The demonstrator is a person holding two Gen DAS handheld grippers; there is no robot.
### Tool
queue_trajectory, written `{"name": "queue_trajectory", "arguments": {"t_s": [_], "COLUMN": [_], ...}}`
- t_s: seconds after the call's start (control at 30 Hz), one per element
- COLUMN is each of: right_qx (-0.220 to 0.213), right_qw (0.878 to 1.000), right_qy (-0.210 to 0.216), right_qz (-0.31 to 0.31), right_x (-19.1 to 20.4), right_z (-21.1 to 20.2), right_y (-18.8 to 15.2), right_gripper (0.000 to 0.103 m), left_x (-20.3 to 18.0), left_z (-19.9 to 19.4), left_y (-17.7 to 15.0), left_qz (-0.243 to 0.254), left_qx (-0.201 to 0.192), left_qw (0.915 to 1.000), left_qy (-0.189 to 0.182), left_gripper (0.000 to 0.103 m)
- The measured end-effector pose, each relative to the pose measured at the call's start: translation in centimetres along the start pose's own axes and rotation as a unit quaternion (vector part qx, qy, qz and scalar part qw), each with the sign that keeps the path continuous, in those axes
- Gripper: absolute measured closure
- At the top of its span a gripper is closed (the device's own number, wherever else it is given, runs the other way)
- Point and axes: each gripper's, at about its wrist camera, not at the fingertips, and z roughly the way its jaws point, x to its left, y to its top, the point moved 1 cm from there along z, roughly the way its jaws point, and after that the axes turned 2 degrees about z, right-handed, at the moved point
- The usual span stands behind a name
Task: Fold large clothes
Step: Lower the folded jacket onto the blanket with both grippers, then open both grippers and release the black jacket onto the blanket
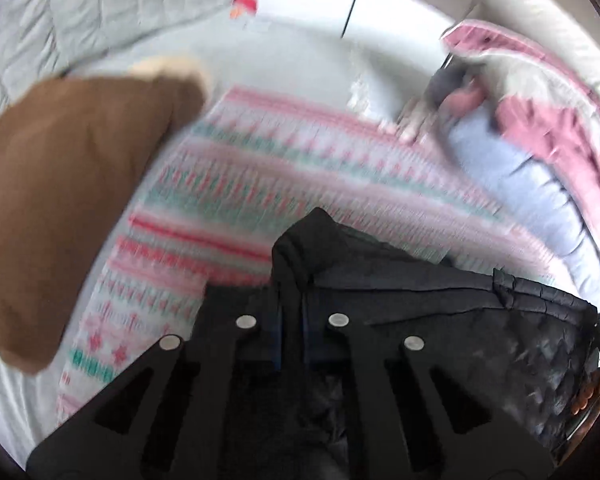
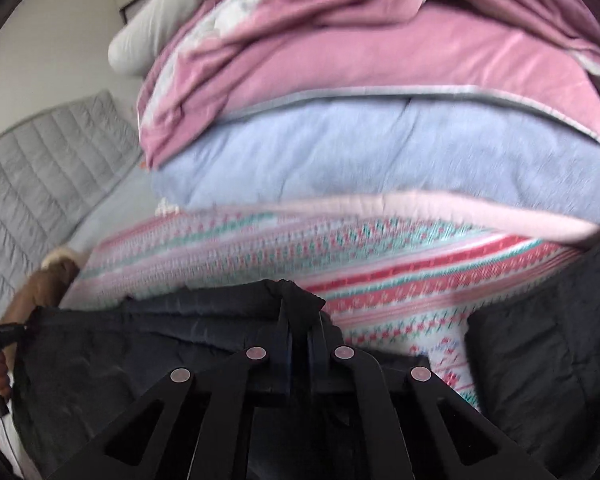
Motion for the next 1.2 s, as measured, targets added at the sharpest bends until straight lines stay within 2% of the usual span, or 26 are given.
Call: {"name": "queue_trajectory", "arguments": {"t_s": [0.07,0.13,0.23,0.37,0.47,0.6,0.7,0.83,0.93,1.07,1.2], "right_qx": [-0.022,-0.023,0.014,0.052,0.057,0.074,0.086,0.083,0.08,0.062,0.038], "right_qw": [1.0,0.999,0.998,0.995,0.994,0.993,0.991,0.99,0.99,0.992,0.993], "right_qy": [-0.02,-0.044,-0.058,-0.08,-0.082,-0.073,-0.067,-0.063,-0.067,-0.06,-0.056], "right_qz": [-0.003,-0.004,0.02,0.029,0.035,0.062,0.08,0.091,0.096,0.095,0.094], "right_x": [0.3,0.1,-1.2,-1.9,-2.2,-3.4,-3.9,-4.1,-4.2,-3.9,-3.6], "right_z": [-0.5,0.1,3.0,6.3,6.9,8.2,9.1,8.6,7.9,5.7,2.9], "right_y": [0.7,1.0,0.5,-0.7,-1.1,-2.1,-2.9,-2.8,-2.5,-1.7,-0.8], "right_gripper": [0.099,0.099,0.099,0.099,0.099,0.096,0.09,0.085,0.077,0.065,0.057], "left_x": [-1.1,-1.3,-0.4,-0.2,-0.1,0.3,0.4,0.1,0.0,-0.1,-0.6], "left_z": [0.5,2.1,4.9,5.9,6.2,6.8,6.5,5.9,5.4,4.3,2.8], "left_y": [0.3,0.0,-1.2,-1.8,-2.0,-2.6,-2.9,-3.0,-2.8,-2.5,-2.2], "left_qz": [0.02,0.031,0.028,0.032,0.035,0.021,0.012,0.01,0.01,0.001,0.001], "left_qx": [-0.011,0.001,0.032,0.021,0.024,0.035,0.031,0.031,0.032,0.03,0.023], "left_qw": [0.9996,0.9986,0.9969,0.9964,0.9955,0.995,0.995,0.9944,0.9945,0.9956,0.9968], "left_qy": [0.019,0.042,0.066,0.075,0.085,0.092,0.094,0.1,0.099,0.089,0.076], "left_gripper": [0.095,0.095,0.095,0.094,0.092,0.082,0.079,0.075,0.071,0.069,0.061]}}
